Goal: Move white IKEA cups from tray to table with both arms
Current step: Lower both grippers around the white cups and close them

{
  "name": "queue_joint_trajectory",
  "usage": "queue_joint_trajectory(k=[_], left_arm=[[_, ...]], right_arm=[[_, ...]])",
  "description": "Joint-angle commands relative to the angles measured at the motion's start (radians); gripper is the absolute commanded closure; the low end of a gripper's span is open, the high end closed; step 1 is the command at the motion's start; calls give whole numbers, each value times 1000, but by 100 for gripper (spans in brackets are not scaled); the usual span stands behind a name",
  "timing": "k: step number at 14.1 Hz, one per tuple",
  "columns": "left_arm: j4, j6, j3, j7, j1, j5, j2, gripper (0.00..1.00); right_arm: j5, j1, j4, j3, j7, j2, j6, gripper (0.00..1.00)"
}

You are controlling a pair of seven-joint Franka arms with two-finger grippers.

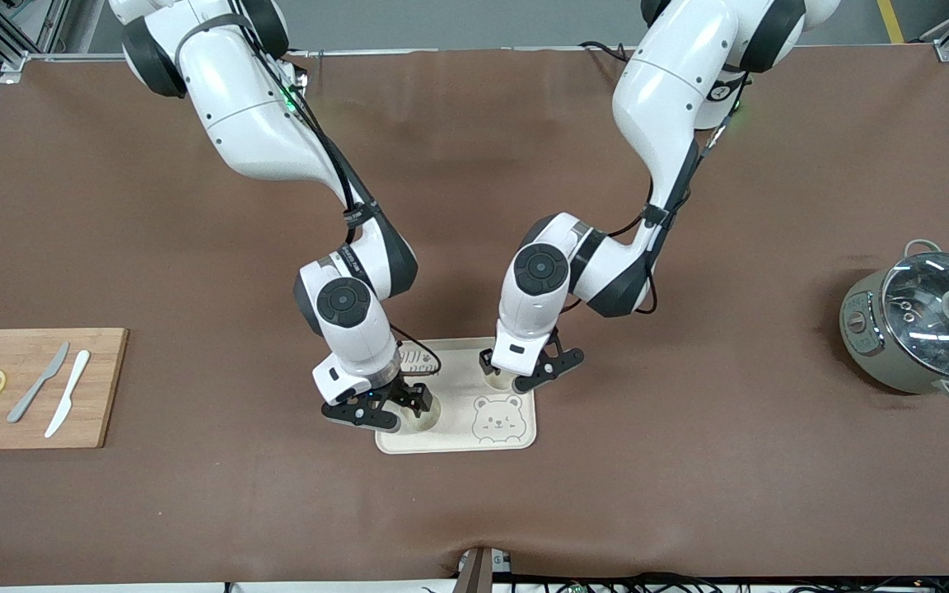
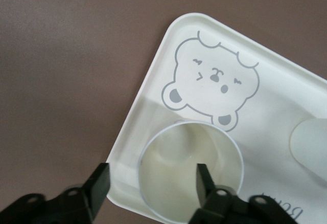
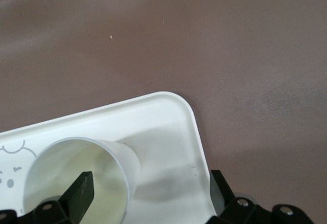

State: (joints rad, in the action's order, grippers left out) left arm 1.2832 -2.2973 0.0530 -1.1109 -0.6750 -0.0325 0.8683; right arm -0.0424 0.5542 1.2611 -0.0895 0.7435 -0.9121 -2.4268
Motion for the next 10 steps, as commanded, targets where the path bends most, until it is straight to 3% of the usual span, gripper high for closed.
queue_joint_trajectory(k=[1, 5, 6, 7, 8, 10], left_arm=[[-22, -14, 11, -26, -11, 0, 12, 62], [-22, -17, 13, -70, -12, 0, 12, 94], [-22, -20, 14, -82, -11, 0, 12, 100], [-22, -21, 14, -86, -11, 0, 9, 100], [-22, -21, 14, -105, -11, 0, 6, 100], [-22, -19, 16, -148, -9, 2, -3, 100]], right_arm=[[-7, 12, -32, -10, 25, -22, -8, 0], [-7, 24, -32, -10, 56, -22, -11, 0], [-7, 26, -32, -10, 57, -22, -11, 6], [-7, 26, -32, -10, 57, -22, -11, 24], [-5, 27, -32, -10, 57, -22, -11, 37], [-5, 29, -32, -10, 57, -22, -11, 54]])
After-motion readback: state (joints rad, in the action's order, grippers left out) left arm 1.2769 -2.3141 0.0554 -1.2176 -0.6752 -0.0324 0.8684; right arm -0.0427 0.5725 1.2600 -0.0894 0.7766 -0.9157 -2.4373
